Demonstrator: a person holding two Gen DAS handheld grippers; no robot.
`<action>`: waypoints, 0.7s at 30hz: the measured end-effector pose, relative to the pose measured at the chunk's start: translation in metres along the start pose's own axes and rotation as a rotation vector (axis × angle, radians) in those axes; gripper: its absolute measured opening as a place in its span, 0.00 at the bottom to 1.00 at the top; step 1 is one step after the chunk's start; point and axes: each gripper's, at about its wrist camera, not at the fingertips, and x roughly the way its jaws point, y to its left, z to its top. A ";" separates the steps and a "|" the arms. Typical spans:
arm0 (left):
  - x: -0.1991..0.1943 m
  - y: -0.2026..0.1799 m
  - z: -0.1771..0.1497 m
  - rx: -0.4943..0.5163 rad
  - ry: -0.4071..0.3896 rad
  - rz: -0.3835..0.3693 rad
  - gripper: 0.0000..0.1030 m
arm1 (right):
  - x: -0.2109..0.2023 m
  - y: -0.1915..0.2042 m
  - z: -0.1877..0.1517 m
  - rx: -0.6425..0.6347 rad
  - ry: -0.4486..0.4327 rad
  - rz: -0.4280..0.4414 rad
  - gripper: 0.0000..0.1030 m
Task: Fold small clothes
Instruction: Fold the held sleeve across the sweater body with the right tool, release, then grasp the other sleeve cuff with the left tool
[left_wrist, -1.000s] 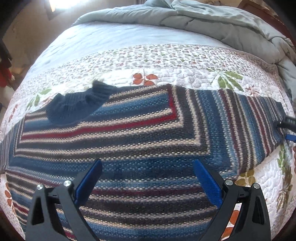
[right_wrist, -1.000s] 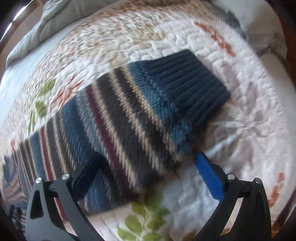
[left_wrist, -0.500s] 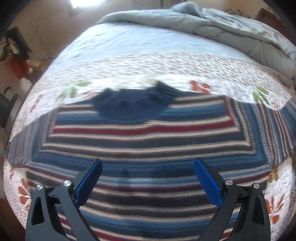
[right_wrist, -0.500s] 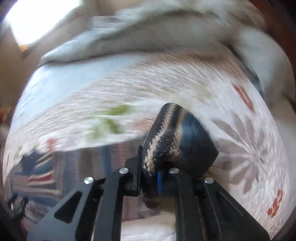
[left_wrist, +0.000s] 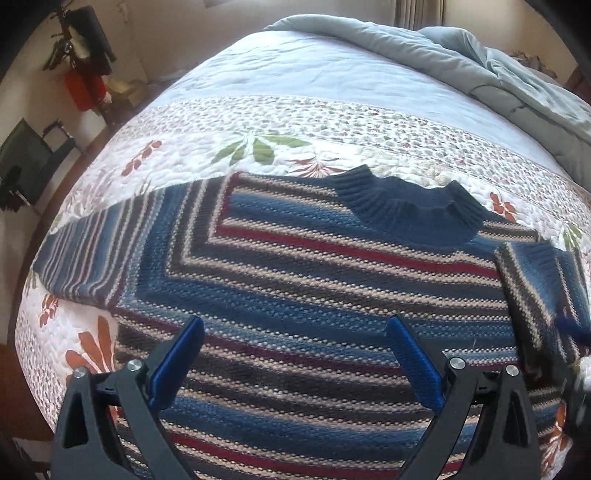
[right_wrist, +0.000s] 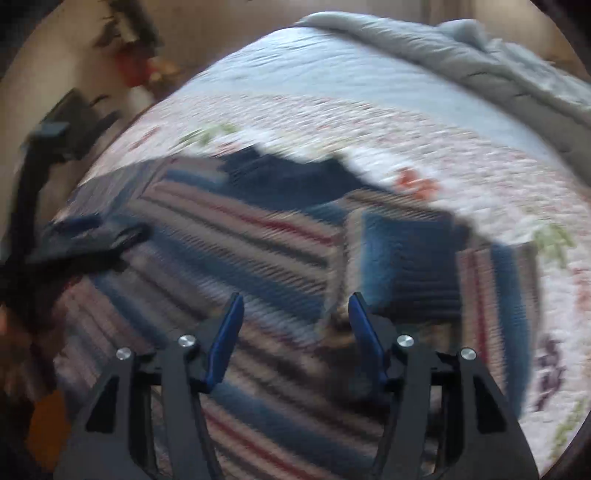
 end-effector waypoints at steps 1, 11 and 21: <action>0.000 0.000 -0.001 0.000 0.001 -0.004 0.97 | -0.002 0.007 -0.005 0.002 0.005 0.027 0.57; -0.015 -0.101 -0.009 0.124 0.031 -0.192 0.97 | -0.052 -0.066 -0.078 0.227 0.026 0.003 0.57; -0.017 -0.254 -0.006 0.498 -0.092 -0.044 0.96 | -0.060 -0.073 -0.130 0.293 -0.009 0.103 0.60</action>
